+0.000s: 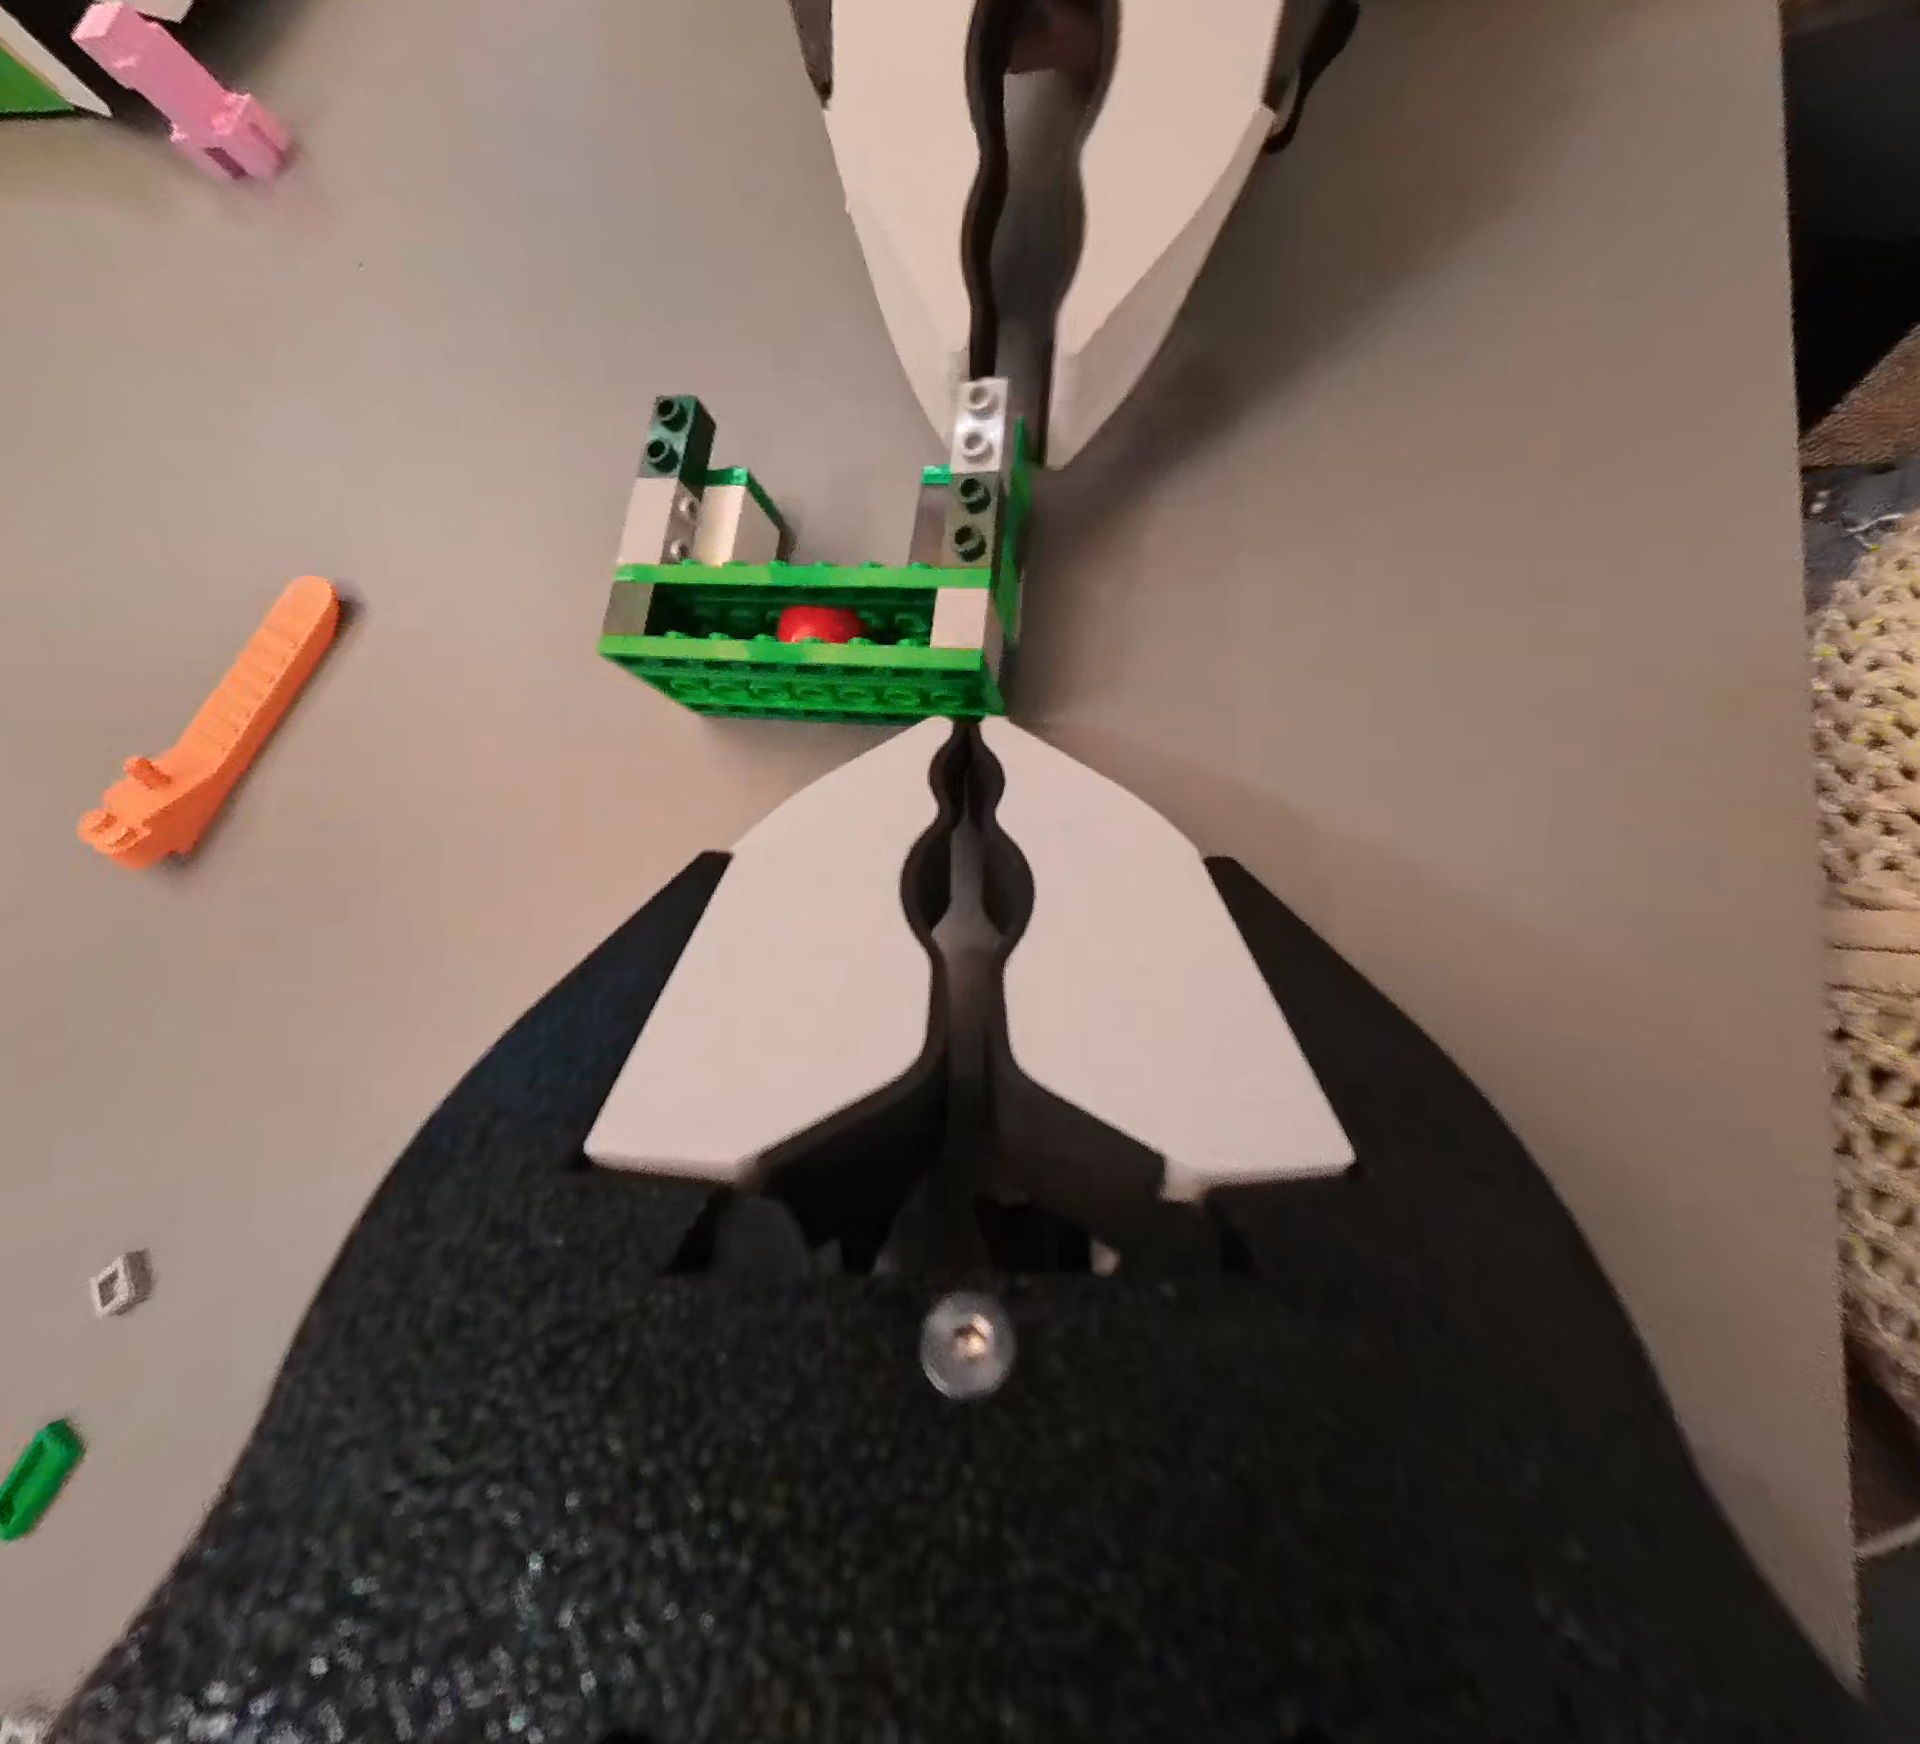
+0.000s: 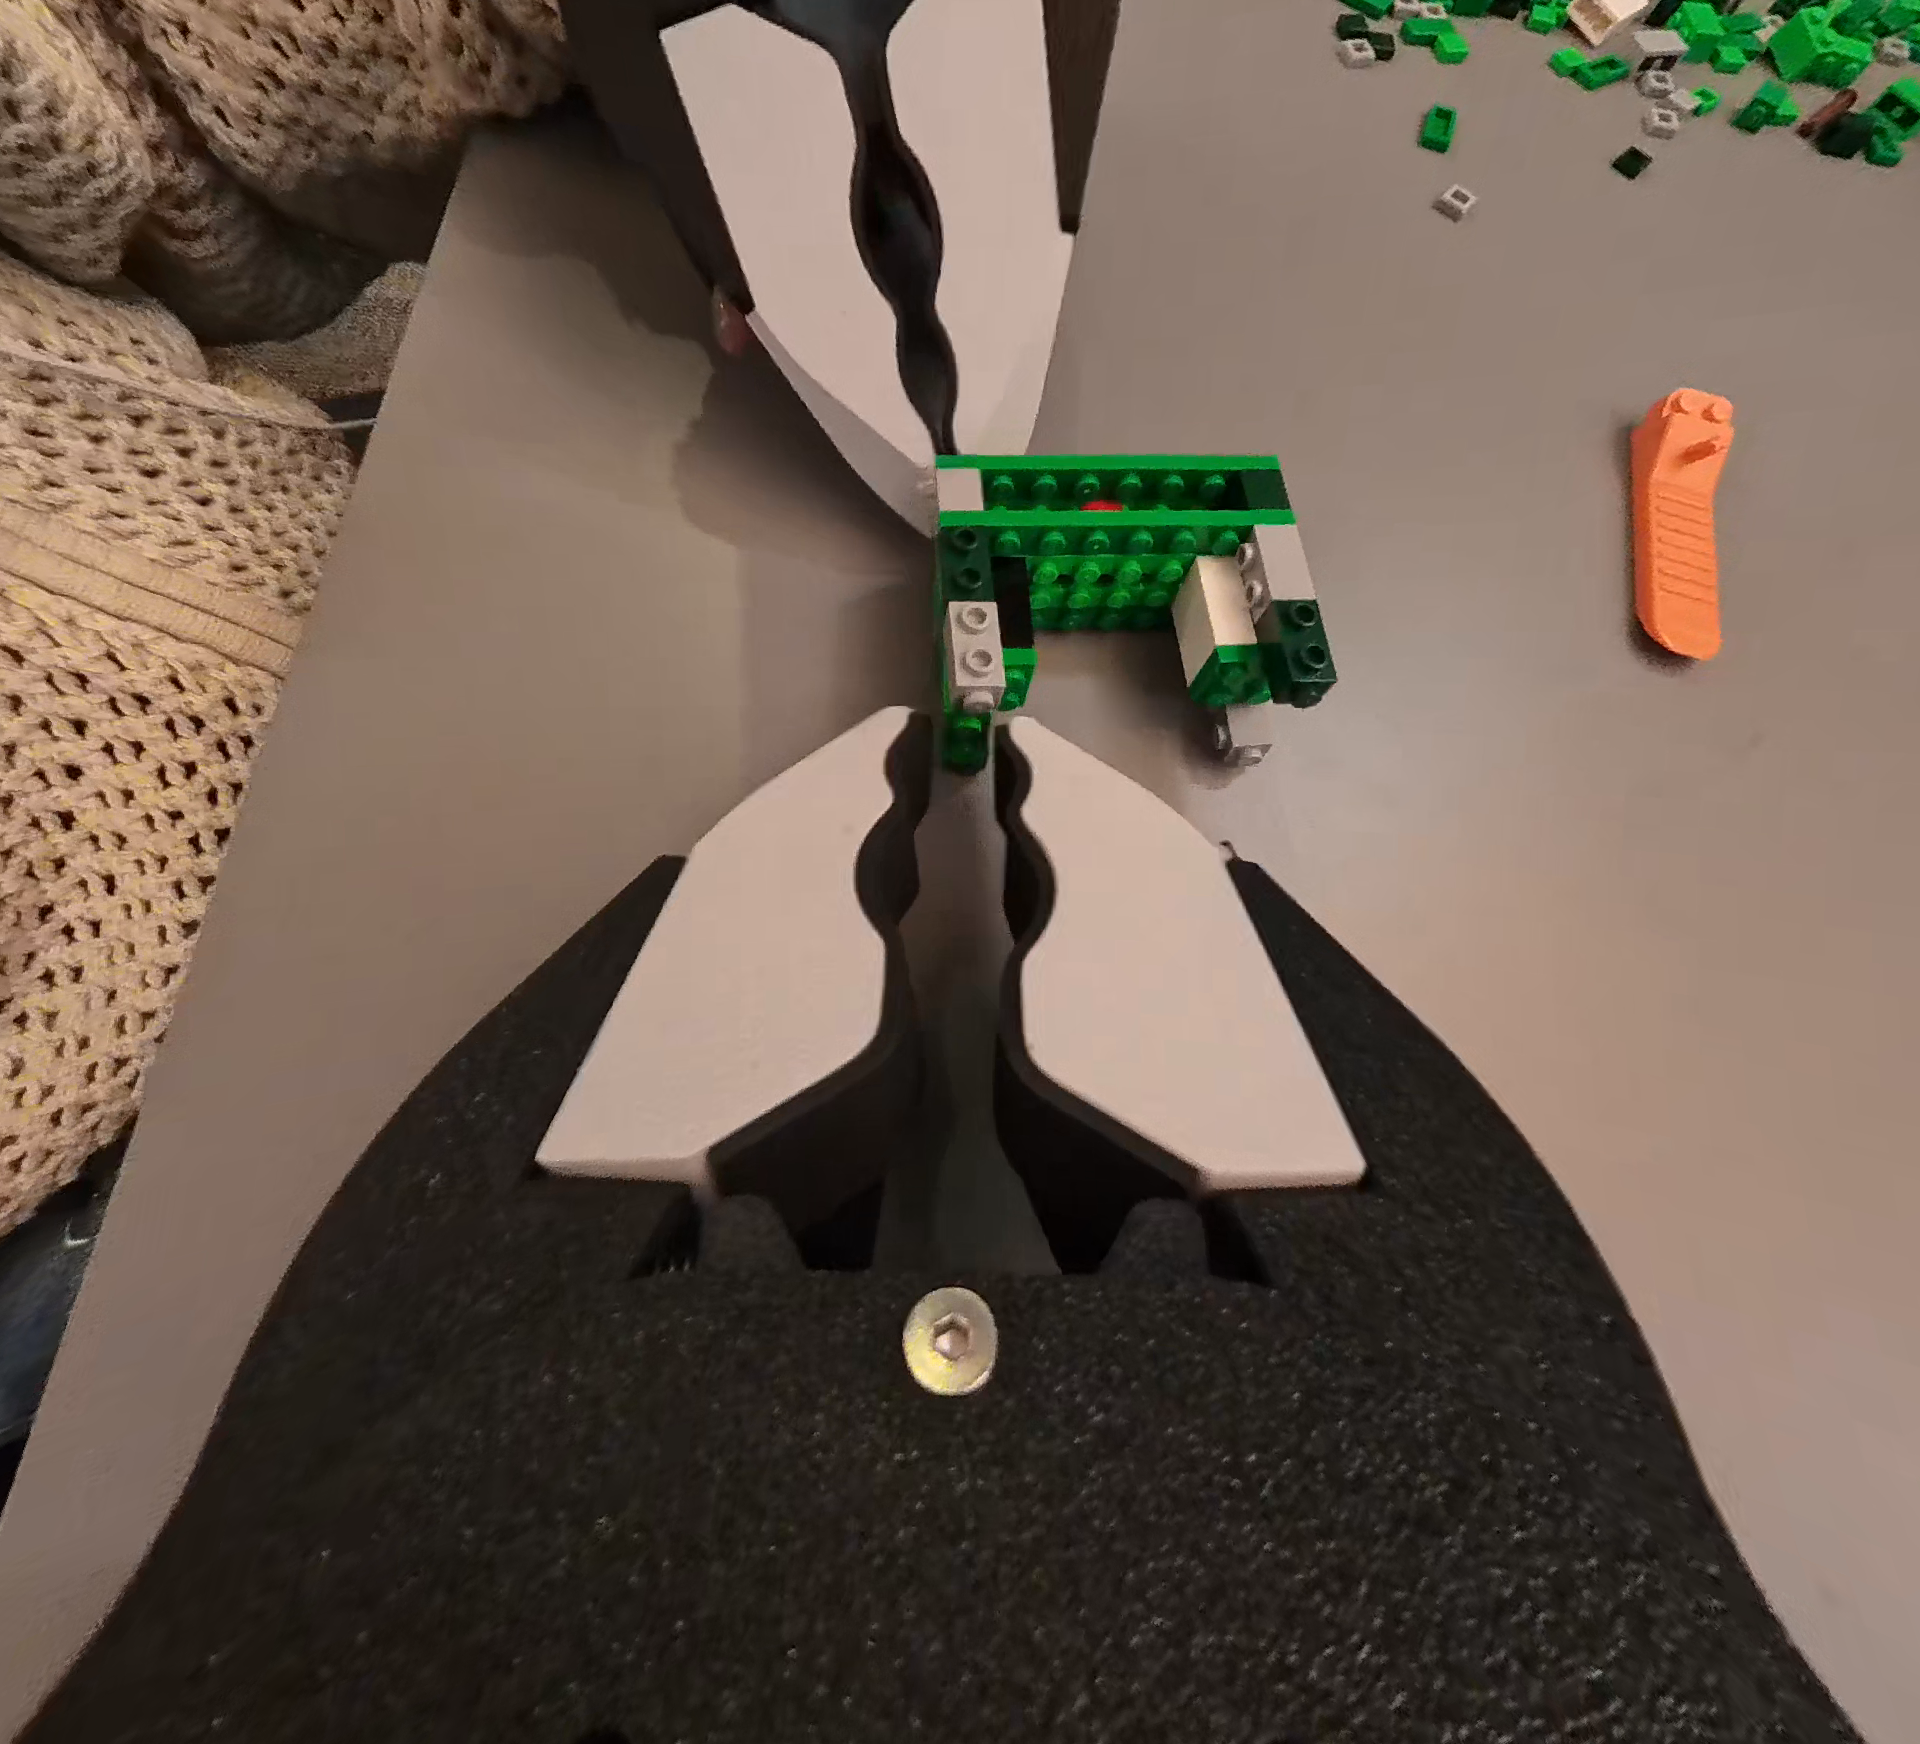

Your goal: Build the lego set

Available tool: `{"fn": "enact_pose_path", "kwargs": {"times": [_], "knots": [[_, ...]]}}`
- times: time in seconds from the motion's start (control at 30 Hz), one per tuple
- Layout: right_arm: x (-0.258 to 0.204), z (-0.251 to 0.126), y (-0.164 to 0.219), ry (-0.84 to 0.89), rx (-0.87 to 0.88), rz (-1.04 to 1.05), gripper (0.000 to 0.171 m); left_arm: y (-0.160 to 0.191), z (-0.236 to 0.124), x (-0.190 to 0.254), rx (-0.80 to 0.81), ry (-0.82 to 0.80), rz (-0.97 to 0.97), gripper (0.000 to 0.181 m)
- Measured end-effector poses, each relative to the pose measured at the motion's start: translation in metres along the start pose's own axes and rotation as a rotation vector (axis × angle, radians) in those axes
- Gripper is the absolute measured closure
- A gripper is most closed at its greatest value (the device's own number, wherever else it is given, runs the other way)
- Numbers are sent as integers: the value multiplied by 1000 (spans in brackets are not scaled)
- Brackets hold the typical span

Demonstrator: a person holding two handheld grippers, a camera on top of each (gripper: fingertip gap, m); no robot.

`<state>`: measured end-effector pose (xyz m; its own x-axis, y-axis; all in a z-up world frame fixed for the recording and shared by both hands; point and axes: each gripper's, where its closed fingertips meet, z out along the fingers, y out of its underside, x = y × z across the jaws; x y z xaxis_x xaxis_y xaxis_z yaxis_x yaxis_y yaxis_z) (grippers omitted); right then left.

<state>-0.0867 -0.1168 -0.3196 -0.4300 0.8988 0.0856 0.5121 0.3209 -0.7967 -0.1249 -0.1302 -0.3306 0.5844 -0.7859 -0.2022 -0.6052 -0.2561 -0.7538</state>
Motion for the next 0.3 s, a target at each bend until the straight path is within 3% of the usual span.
{"fn": "enact_pose_path", "kwargs": {"times": [0.03, 0.13, 0.3], "knots": [[0, 0, 0, -3, -2, 3, 157, -1, -1, -1, 7, -4, -7, 180], [2, 0, -1, -24, 4, 32, 156, -6, -6, -4, 56, 4, -39, 163], [1, 0, -2, -30, 12, 28, 163, -6, -4, -3, 57, 50, -46, 181]]}}
